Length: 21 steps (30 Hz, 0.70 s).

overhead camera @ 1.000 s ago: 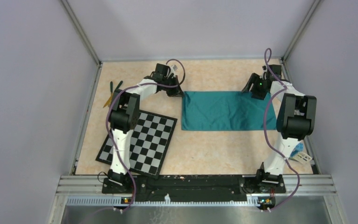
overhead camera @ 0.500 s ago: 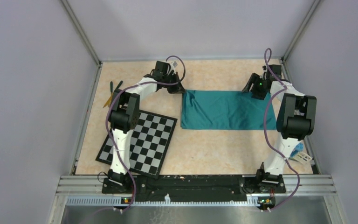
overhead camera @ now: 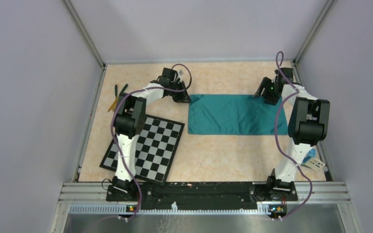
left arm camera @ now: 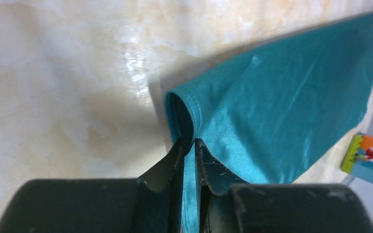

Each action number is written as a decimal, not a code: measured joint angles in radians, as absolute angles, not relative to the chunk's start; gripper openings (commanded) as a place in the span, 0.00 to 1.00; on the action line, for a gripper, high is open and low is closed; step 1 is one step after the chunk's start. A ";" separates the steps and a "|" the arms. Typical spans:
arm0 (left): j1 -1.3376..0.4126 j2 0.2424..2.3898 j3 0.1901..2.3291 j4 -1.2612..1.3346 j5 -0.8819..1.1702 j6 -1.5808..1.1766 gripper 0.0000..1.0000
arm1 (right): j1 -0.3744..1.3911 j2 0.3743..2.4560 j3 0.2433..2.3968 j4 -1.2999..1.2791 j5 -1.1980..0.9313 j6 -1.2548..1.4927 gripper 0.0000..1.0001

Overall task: Fold the napkin into a case and place the utensils inside
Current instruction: Smooth out the rectangle-folded napkin at the center of the board.

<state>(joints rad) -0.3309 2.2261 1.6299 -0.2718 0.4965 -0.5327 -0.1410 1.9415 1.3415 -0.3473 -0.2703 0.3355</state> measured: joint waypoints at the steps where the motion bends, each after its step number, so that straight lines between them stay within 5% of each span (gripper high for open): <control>1: -0.331 2.226 1.632 -0.283 0.477 -0.529 0.19 | -0.143 1.942 1.342 -0.354 -0.258 0.337 0.66; 11: -0.340 2.190 1.668 -0.385 0.312 -0.498 0.32 | -0.223 1.968 1.456 -0.436 -0.192 0.341 0.66; 21: -0.380 2.265 1.763 -0.232 0.516 -0.608 0.34 | -0.232 2.060 1.548 -0.442 -0.193 0.340 0.66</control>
